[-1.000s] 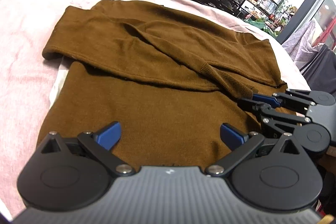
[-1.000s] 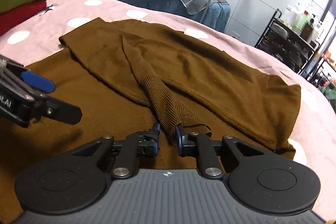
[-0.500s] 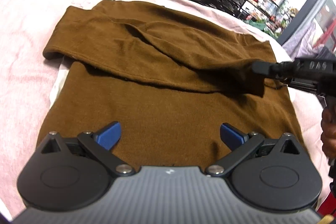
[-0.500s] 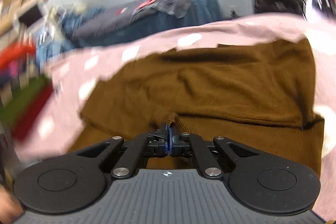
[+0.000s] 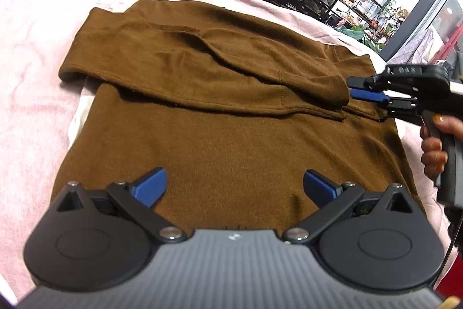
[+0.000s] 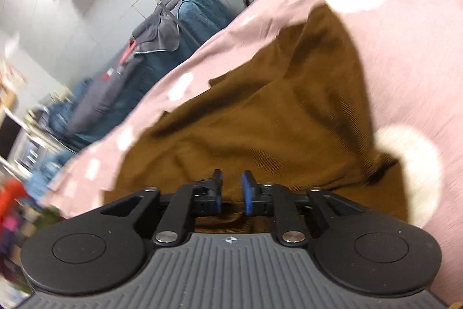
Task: Fold small clothes
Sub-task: 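Carry the second sleeve across the sweater body with the right gripper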
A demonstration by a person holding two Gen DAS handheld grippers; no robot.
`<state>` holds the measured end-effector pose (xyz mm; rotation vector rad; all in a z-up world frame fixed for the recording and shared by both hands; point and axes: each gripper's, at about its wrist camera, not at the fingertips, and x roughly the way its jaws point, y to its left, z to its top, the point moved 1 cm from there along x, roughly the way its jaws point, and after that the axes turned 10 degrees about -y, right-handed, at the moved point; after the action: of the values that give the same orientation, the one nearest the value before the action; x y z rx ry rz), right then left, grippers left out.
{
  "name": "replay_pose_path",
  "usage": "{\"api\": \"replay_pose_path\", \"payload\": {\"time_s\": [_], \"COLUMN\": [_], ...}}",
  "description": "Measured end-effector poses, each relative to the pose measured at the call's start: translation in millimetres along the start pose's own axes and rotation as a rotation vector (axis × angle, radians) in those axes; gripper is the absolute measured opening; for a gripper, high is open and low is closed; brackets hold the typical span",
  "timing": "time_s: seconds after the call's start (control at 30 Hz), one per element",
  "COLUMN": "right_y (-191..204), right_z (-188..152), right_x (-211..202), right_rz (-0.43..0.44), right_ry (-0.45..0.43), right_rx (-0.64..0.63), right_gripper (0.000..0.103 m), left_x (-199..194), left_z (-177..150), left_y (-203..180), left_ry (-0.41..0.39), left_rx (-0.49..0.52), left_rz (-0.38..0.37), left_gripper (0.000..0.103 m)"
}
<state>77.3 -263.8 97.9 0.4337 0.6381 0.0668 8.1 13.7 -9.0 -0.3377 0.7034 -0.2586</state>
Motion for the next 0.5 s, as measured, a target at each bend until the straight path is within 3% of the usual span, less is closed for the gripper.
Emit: {"api": "replay_pose_path", "payload": {"time_s": [0.07, 0.17, 0.27, 0.33, 0.5], "right_y": [17, 53, 74, 77, 81], "right_z": [-5, -26, -52, -60, -60], "right_x": [-10, -29, -33, -23, -12], "right_rz": [0.033, 0.090, 0.085, 0.069, 0.071], "right_ry": [-0.039, -0.122, -0.095, -0.036, -0.013], "right_rx": [-0.195, -0.592, -0.917, -0.977, -0.901], "right_gripper": [0.049, 0.060, 0.060, 0.059, 0.057], "left_x": [1, 2, 2, 2, 3], "left_z": [1, 0, -1, -1, -1], "left_y": [0, -2, -3, -3, -3], "left_ry": [0.001, 0.004, 0.003, 0.003, 0.006], "left_rx": [0.005, 0.021, 0.027, 0.024, 0.037], "left_rz": [0.003, 0.007, 0.008, 0.010, 0.004], "left_gripper": [0.103, 0.103, 0.103, 0.103, 0.103]}}
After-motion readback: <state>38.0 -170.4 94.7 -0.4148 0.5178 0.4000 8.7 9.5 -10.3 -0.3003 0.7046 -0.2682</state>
